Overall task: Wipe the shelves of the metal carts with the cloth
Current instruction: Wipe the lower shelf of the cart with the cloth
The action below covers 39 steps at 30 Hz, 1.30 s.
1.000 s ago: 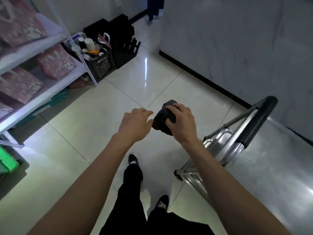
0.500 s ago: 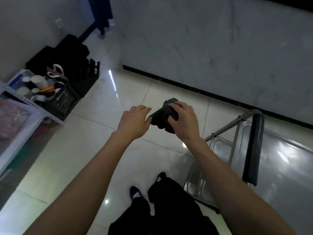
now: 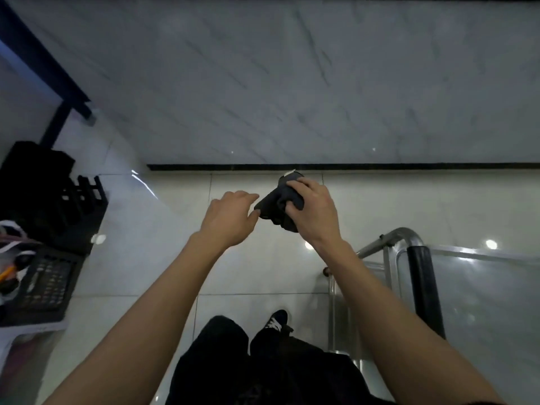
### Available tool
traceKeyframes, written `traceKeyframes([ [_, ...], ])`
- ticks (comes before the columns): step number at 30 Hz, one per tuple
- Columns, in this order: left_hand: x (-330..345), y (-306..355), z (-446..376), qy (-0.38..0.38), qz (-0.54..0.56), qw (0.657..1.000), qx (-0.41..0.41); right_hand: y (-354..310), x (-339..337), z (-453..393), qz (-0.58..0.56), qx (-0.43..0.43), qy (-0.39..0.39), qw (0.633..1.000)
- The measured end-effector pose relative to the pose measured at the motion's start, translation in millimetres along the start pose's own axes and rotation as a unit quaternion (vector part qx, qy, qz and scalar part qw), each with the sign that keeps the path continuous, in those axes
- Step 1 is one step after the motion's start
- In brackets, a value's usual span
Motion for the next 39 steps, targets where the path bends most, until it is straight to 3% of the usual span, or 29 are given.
traceKeyframes([
  [9,-20,33,-185,-0.018,0.001,0.993,0.121,66,-31,-117,0.032,0.089,0.07,0.993],
  [17,-34,99,-331,-0.058,-0.015,0.956,0.286,122,-71,-187,0.06,0.221,0.146,0.963],
  [25,-32,225,-410,-0.101,-0.053,0.89,0.442,194,-134,-194,0.045,0.331,0.275,0.902],
  [39,-49,459,-460,-0.148,-0.084,0.776,0.608,289,-259,-174,0.033,0.4,0.442,0.802],
])
Point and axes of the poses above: each hand's wrist, its own z-axis away from the middle knuckle, its own x-axis out of the palm, y = z × x, the point moved 3 cm from there along -z, towards the middle knuckle, and after that the axes turned 10 degrees about -z, right-handed, at the moved point
